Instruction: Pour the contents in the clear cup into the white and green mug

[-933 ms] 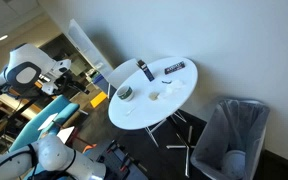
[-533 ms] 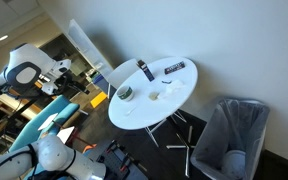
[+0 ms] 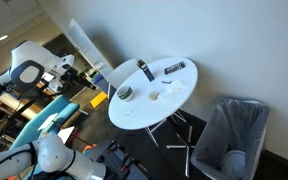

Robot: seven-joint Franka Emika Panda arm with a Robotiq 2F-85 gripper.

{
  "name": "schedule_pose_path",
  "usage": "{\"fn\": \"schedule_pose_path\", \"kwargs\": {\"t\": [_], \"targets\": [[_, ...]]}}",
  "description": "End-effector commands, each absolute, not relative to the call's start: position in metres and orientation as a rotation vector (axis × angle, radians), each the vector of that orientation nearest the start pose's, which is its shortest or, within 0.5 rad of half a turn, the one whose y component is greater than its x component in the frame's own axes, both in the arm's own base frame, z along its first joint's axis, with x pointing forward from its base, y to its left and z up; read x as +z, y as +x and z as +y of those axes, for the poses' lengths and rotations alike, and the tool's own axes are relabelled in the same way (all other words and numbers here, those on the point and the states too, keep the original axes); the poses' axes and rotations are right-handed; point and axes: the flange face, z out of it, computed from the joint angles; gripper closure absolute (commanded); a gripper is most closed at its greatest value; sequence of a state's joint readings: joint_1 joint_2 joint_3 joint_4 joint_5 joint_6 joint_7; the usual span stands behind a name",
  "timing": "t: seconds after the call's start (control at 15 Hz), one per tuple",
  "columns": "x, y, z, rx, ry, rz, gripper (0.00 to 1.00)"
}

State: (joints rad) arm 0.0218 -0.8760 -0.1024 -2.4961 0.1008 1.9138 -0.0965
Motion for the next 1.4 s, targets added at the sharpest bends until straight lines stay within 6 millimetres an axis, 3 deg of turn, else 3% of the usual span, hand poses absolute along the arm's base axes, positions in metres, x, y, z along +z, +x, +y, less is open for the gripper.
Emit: {"fn": "schedule_pose_path", "kwargs": {"t": [0.0, 0.33, 0.53, 0.6, 0.73, 1.0, 1.33], "targets": [[0.575, 0.358, -0.072, -0.491, -2.996, 0.06, 0.0], [0.533, 0.42, -0.142, -0.517, -3.008, 0.096, 0.0], [0.504, 0.449, -0.174, -0.457, -2.994, 0.119, 0.0], [0.495, 0.453, -0.176, -0.426, -2.989, 0.102, 0.0], [0.492, 0.441, -0.173, -0.418, -3.002, 0.114, 0.0], [0.488, 0.45, -0.173, -0.396, -3.016, 0.095, 0.0], [0.447, 0.502, -0.183, -0.403, -2.88, 0.316, 0.0]]}}
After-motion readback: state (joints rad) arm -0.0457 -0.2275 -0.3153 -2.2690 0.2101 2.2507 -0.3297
